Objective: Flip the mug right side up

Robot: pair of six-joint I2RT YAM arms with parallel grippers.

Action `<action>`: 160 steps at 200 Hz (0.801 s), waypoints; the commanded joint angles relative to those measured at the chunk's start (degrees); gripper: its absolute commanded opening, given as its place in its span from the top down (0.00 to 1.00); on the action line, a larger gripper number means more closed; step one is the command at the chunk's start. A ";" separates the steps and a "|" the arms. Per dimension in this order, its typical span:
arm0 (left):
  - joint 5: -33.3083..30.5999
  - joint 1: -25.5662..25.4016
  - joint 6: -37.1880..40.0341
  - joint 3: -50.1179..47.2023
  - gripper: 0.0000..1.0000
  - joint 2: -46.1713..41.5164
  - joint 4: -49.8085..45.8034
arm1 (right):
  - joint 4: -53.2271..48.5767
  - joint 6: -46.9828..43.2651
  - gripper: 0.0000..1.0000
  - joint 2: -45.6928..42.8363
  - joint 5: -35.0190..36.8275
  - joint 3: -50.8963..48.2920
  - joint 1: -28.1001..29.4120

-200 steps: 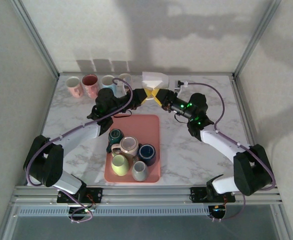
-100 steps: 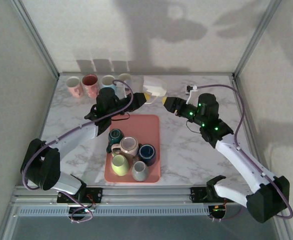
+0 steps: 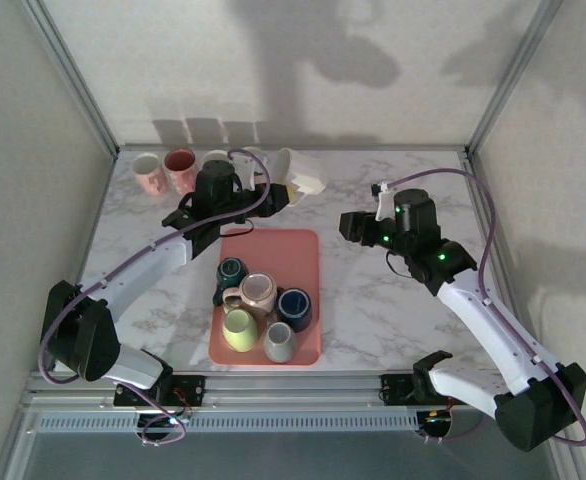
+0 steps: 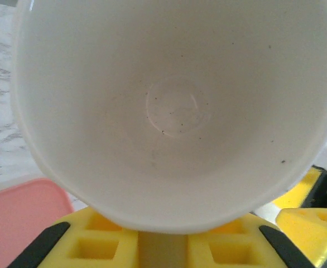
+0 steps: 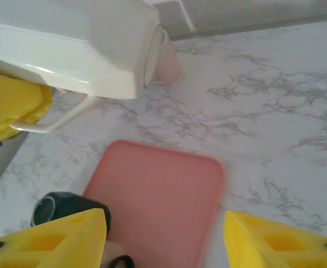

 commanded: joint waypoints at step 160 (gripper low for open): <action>-31.89 9.06 11.65 9.98 1.00 1.03 -31.36 | -6.24 -1.97 0.41 8.27 -0.24 6.67 -0.27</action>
